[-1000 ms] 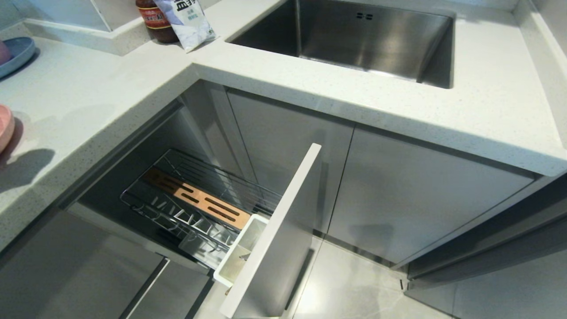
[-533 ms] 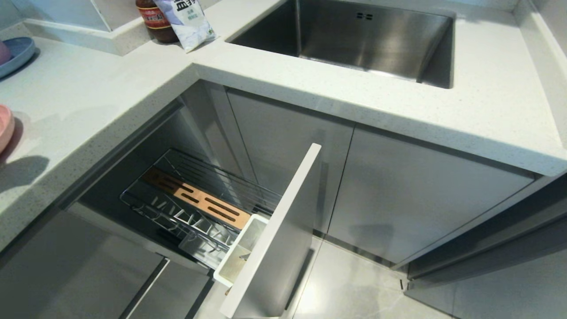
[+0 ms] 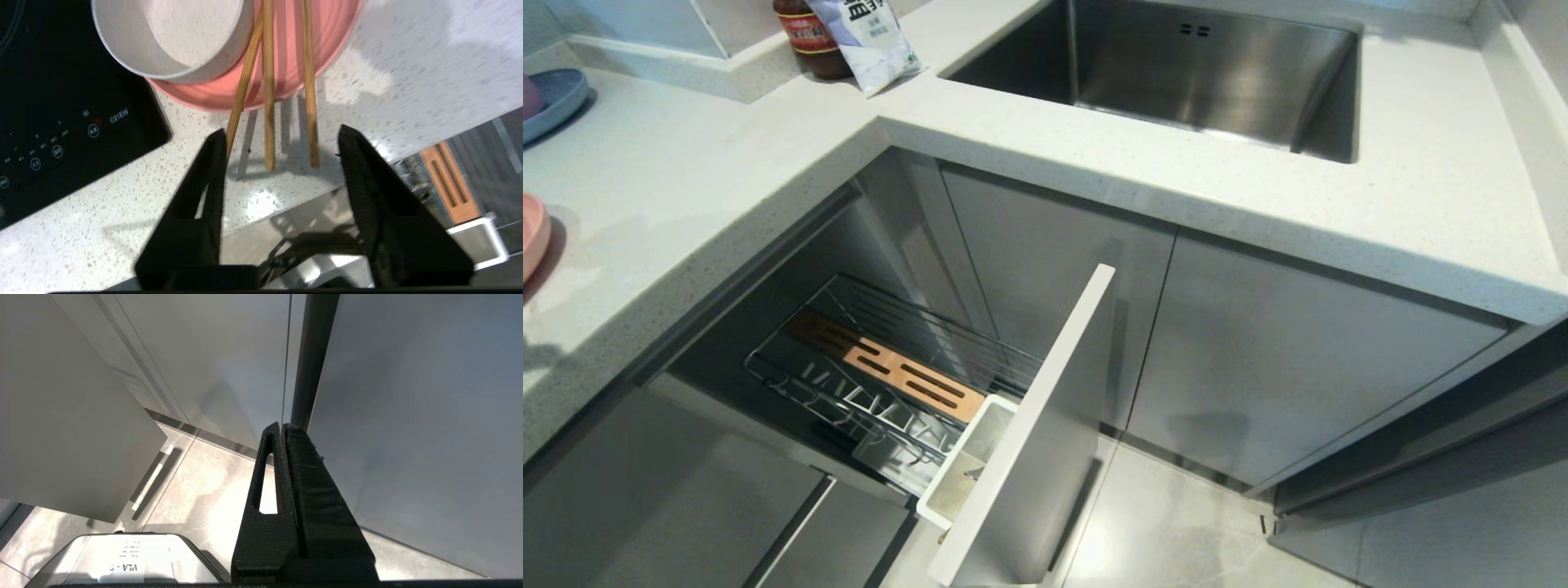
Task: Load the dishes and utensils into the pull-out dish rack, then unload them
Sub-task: Take the fork out of the cupboard
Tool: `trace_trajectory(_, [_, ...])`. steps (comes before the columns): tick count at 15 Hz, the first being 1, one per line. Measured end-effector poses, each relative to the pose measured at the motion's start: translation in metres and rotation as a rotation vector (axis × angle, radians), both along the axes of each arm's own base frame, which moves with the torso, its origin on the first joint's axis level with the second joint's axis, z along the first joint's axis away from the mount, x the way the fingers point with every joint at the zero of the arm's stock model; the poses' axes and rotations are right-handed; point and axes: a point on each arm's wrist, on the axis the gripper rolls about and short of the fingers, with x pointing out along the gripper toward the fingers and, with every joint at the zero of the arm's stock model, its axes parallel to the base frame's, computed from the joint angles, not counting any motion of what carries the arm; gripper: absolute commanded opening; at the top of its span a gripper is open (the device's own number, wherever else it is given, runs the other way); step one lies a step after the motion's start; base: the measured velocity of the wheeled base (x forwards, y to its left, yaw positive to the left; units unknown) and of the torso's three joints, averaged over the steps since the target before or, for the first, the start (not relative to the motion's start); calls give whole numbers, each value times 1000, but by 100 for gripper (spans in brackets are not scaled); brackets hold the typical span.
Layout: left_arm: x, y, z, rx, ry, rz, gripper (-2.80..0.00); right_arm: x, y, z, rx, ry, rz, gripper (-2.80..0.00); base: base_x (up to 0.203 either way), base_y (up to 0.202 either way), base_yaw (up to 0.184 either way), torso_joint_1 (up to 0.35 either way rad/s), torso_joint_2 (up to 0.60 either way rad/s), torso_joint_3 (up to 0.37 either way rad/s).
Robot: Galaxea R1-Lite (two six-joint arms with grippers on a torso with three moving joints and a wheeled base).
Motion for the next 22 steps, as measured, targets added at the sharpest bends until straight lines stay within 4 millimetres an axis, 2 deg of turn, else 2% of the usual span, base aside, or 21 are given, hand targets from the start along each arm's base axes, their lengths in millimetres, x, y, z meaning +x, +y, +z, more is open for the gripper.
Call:
trace_trajectory(5, [-10, -9, 15, 11, -275, -84, -280, 0, 0, 0, 0, 0, 0, -280, 0, 0, 0, 0, 0, 0])
trace_trajectory(9, [0, -25, 14, -49, -472, -218, -280, 0, 0, 0, 0, 0, 0, -280, 0, 0, 0, 0, 0, 0])
trace_trajectory(12, [9, -43, 10, -163, -578, -346, -280, 0, 0, 0, 0, 0, 0, -280, 0, 0, 0, 0, 0, 0])
trace_trajectory(15, [16, -69, -6, -303, -538, -489, -280, 0, 0, 0, 0, 0, 0, -280, 0, 0, 0, 0, 0, 0])
trace_trajectory(17, [27, -90, -26, -345, -440, -563, -280, 0, 0, 0, 1, 0, 0, -280, 0, 0, 0, 0, 0, 0])
trace_trajectory(22, [51, -140, -77, -386, -129, -622, -280, 0, 0, 0, 1, 0, 0, -280, 0, 0, 0, 0, 0, 0])
